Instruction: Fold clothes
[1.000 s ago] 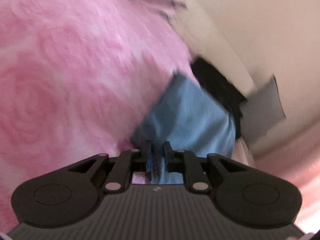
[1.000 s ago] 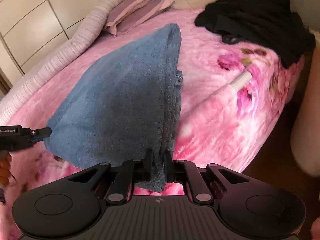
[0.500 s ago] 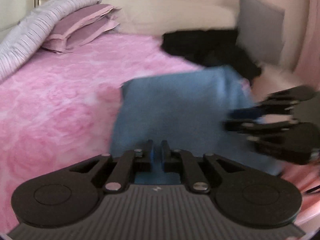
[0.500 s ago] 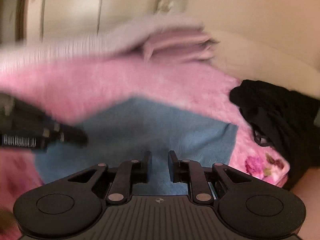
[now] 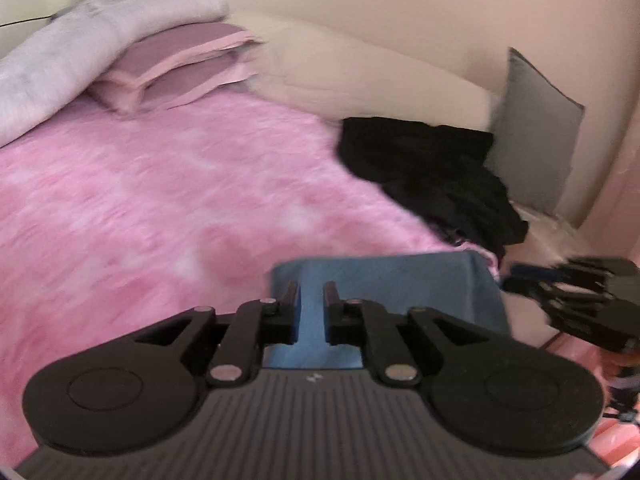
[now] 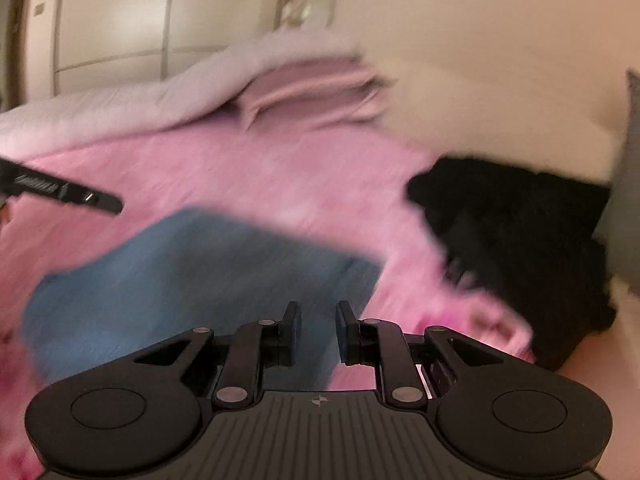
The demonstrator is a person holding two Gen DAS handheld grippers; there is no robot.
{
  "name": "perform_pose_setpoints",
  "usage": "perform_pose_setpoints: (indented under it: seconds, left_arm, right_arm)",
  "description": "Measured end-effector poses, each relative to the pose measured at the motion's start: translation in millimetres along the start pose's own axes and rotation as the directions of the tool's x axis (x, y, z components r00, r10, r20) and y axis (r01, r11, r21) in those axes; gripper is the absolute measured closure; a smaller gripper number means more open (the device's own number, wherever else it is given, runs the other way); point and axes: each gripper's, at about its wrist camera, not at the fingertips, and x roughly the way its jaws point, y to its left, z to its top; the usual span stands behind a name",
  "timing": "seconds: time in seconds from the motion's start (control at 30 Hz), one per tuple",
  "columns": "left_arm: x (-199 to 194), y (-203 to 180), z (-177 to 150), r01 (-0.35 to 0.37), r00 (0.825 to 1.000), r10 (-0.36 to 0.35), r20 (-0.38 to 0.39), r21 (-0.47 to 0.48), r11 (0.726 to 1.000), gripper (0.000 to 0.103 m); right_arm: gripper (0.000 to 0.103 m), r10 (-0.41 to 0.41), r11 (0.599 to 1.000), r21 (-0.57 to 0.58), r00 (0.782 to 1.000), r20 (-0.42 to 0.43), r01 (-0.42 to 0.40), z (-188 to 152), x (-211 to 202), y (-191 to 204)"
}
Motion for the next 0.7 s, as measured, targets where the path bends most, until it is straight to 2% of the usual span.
perform_pose_setpoints:
  seconds: [0.07, 0.17, 0.27, 0.33, 0.37, 0.43, 0.47, 0.5, 0.57, 0.63, 0.7]
  left_arm:
    - [22, -9, 9, 0.017, 1.0, -0.017, -0.011, 0.019, 1.0, 0.095]
    - [61, -15, 9, -0.016, 0.998, 0.02, -0.063, 0.057, 0.998, 0.095]
    - [77, -8, 3, -0.024, 0.997, 0.027, -0.078, 0.04, 0.999, 0.093]
    - [78, -2, 4, -0.026, 0.996, 0.027, -0.08, 0.008, 1.0, 0.097]
    - [73, 2, 7, -0.025, 0.997, 0.024, -0.077, -0.016, 1.0, 0.099]
    - [60, 6, 15, -0.022, 0.999, 0.019, -0.047, -0.065, 0.998, 0.093]
    - [58, 12, 19, -0.02, 0.998, 0.014, -0.054, -0.105, 0.994, 0.08]
    - [57, 18, 23, -0.018, 0.998, 0.009, -0.06, -0.144, 0.989, 0.073]
    - [56, 29, 30, -0.015, 0.997, -0.002, -0.075, -0.221, 0.975, 0.072]
    - [66, 36, 31, 0.012, 0.99, -0.053, -0.133, -0.29, 0.957, 0.069]
    - [77, 41, 27, 0.02, 0.983, -0.081, -0.166, -0.343, 0.939, 0.07]
  right_arm:
    - [0.086, -0.015, 1.0, -0.005, 1.0, 0.023, 0.015, 7, 19, -5]
    - [0.086, -0.023, 1.0, -0.014, 0.999, -0.04, 0.022, 2, 59, -17]
    - [0.087, 0.035, 0.996, 0.087, 0.995, -0.088, -0.028, -19, 83, -36]
    - [0.087, 0.072, 0.979, 0.198, 0.994, -0.084, -0.055, -25, 85, -52]
    - [0.086, 0.101, 0.954, 0.291, 0.991, -0.086, -0.072, -24, 84, -64]
    - [0.084, 0.153, 0.891, 0.443, 0.985, -0.083, -0.101, -20, 82, -84]
    - [0.083, 0.176, 0.861, 0.495, 0.981, -0.079, -0.114, -18, 82, -90]
    - [0.081, 0.198, 0.828, 0.546, 0.978, -0.073, -0.126, -16, 82, -96]
    - [0.078, 0.24, 0.753, 0.641, 0.969, -0.059, -0.148, -12, 82, -109]
    - [0.079, 0.28, 0.667, 0.727, 0.959, -0.039, -0.165, -8, 81, -122]
    - [0.086, 0.305, 0.624, 0.765, 0.951, -0.05, -0.16, -12, 89, -124]
